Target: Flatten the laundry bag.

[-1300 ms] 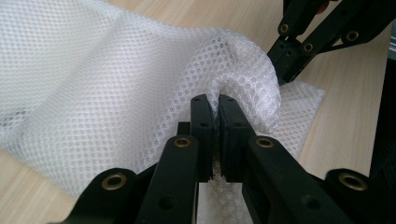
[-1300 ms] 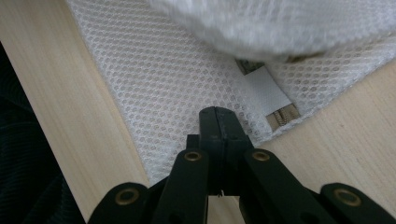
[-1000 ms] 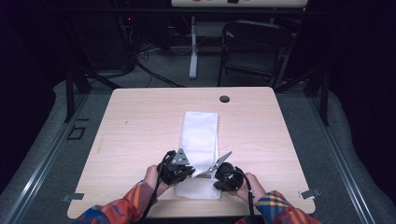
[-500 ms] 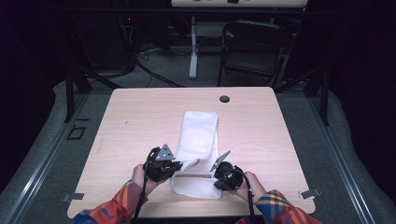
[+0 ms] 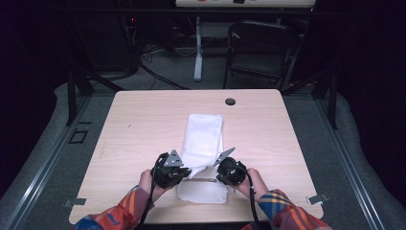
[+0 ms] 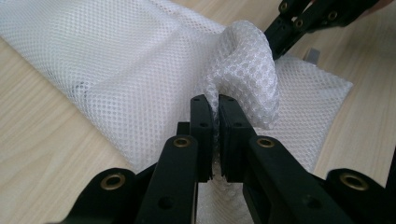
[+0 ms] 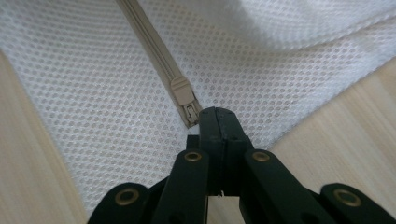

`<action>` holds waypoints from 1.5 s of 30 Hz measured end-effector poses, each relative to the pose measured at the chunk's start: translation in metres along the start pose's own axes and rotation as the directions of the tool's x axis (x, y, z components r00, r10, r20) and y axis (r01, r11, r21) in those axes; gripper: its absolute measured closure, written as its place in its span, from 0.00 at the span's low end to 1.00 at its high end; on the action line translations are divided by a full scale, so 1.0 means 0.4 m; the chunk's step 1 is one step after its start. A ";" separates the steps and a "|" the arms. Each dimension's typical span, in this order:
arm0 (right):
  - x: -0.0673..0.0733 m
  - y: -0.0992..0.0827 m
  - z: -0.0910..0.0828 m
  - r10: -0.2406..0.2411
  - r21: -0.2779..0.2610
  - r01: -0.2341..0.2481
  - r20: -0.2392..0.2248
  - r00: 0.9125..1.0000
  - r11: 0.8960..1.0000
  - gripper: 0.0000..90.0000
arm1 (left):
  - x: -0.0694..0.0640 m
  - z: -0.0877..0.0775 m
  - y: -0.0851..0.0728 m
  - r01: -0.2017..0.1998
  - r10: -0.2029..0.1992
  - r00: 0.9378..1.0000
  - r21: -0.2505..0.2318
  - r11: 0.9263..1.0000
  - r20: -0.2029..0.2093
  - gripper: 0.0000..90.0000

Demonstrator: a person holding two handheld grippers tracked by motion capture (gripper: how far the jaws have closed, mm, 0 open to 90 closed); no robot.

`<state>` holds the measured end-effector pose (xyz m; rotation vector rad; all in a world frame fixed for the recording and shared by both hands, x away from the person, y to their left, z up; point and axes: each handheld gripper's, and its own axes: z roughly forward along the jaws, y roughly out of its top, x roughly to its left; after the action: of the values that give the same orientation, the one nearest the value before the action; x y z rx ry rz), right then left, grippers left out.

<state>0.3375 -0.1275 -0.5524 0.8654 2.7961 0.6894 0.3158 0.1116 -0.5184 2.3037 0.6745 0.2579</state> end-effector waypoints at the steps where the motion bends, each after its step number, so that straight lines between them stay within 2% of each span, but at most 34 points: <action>1: 0.000 0.001 0.003 -0.016 0.014 0.016 0.003 1.000 1.000 1.00 | 0.002 0.000 -0.001 0.000 0.000 1.000 -0.001 1.000 0.001 0.95; 5: 0.005 0.001 0.006 -0.011 0.011 0.011 0.012 1.000 1.000 1.00 | 0.006 -0.008 -0.003 -0.004 0.004 1.000 0.004 1.000 -0.014 0.95; 6: 0.004 0.002 0.003 -0.025 0.027 0.025 0.016 1.000 0.999 1.00 | 0.008 -0.010 -0.004 0.000 0.000 1.000 0.001 1.000 -0.018 0.95; 10: 0.006 -0.001 0.005 -0.009 0.016 0.008 0.020 1.000 1.000 1.00 | 0.019 -0.022 -0.009 0.009 -0.009 0.999 0.000 1.000 -0.042 0.94; 11: 0.004 0.000 0.003 -0.016 0.026 0.015 0.026 1.000 1.000 1.00 | 0.022 -0.023 -0.010 0.011 -0.011 0.999 -0.003 1.000 -0.047 0.94; 13: 0.002 -0.002 0.002 0.000 0.030 -0.001 0.021 1.000 1.000 1.00 | 0.026 -0.029 -0.014 0.013 -0.013 0.998 0.002 1.000 -0.060 0.94; 18: -0.006 -0.005 -0.001 0.018 0.038 -0.019 0.023 1.000 0.999 1.00 | 0.041 -0.051 -0.030 0.037 -0.037 0.996 -0.006 0.999 -0.086 0.95; 23: -0.010 -0.007 -0.004 0.032 0.047 -0.033 0.029 0.999 0.998 1.00 | 0.055 -0.068 -0.048 0.056 -0.055 0.993 0.008 0.998 -0.104 0.94; 29: -0.015 -0.013 -0.007 0.048 0.053 -0.051 0.050 0.998 0.997 1.00 | 0.066 -0.081 -0.070 0.085 -0.082 0.992 0.027 0.996 -0.097 0.94; 35: -0.020 -0.018 -0.012 0.065 0.068 -0.069 0.062 0.996 0.995 1.00 | 0.067 -0.081 -0.084 0.086 -0.080 0.994 0.076 0.993 -0.077 0.94; 38: -0.022 -0.020 -0.015 0.071 0.076 -0.076 0.069 0.995 0.994 1.00 | 0.067 -0.079 -0.094 0.089 -0.083 0.995 0.112 0.990 -0.055 0.94; 45: -0.029 -0.025 -0.019 0.078 0.086 -0.083 0.070 0.995 0.993 1.00 | 0.064 -0.063 -0.108 0.093 -0.088 0.995 0.181 0.979 -0.038 0.94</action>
<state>0.3402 -0.1443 -0.5502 1.0029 2.7641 0.5394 0.3109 0.1665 -0.5299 2.4394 0.8465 0.1946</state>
